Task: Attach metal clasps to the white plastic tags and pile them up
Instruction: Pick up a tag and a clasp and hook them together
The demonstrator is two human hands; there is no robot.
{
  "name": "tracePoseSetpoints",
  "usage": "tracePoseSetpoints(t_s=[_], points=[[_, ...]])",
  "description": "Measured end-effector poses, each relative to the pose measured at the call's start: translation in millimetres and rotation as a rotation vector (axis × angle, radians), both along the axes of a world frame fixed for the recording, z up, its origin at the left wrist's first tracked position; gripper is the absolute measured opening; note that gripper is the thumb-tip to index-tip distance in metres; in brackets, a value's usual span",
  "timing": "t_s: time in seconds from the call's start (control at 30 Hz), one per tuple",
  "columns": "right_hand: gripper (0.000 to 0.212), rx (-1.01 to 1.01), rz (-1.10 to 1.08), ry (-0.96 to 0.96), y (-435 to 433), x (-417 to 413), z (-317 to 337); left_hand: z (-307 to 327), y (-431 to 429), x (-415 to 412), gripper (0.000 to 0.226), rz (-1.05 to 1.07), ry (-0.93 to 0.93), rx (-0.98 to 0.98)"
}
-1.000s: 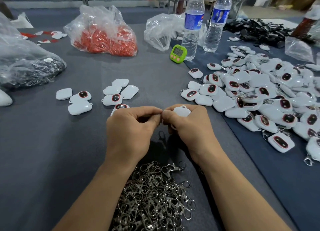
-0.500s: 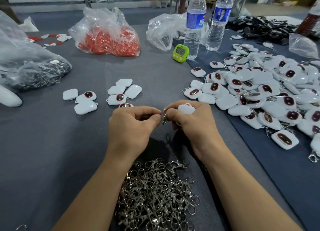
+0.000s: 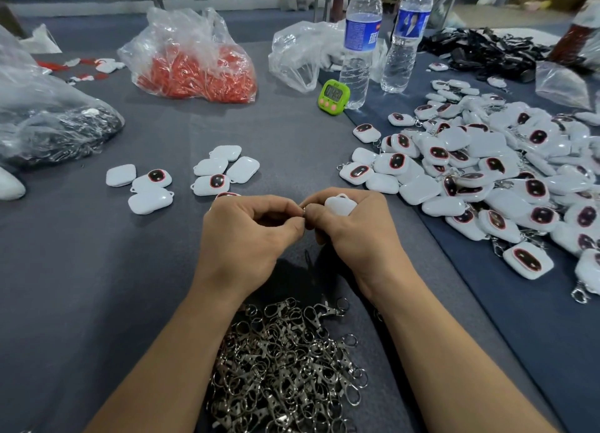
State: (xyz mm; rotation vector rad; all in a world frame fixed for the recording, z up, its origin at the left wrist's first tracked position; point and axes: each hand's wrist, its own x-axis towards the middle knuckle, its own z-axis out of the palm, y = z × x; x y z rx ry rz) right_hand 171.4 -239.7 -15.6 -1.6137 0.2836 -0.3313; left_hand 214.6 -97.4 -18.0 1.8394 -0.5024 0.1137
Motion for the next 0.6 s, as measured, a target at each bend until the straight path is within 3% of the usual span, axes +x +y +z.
tracePoseSetpoints(t_s=[0.23, 0.43, 0.53, 0.6], points=[[0.024, -0.008, 0.035, -0.004, -2.7, 0.6, -0.1, 0.5, -0.6, 1.5, 0.027, -0.033, -0.060, -0.015], [0.025, 0.004, 0.085, -0.022, -2.5, 0.8, -0.3, 0.8, -2.1, 0.9, 0.008, 0.007, -0.076, 0.020], [0.012, 0.035, 0.023, 0.005, -0.6, 1.8, -1.4, 2.5, -2.7, -1.0, 0.009, 0.195, -0.042, 0.040], [0.027, 0.066, -0.034, 0.042, -1.6, 3.3, -3.5, 3.8, 2.0, 2.1, 0.008, 0.433, -0.050, 0.164]])
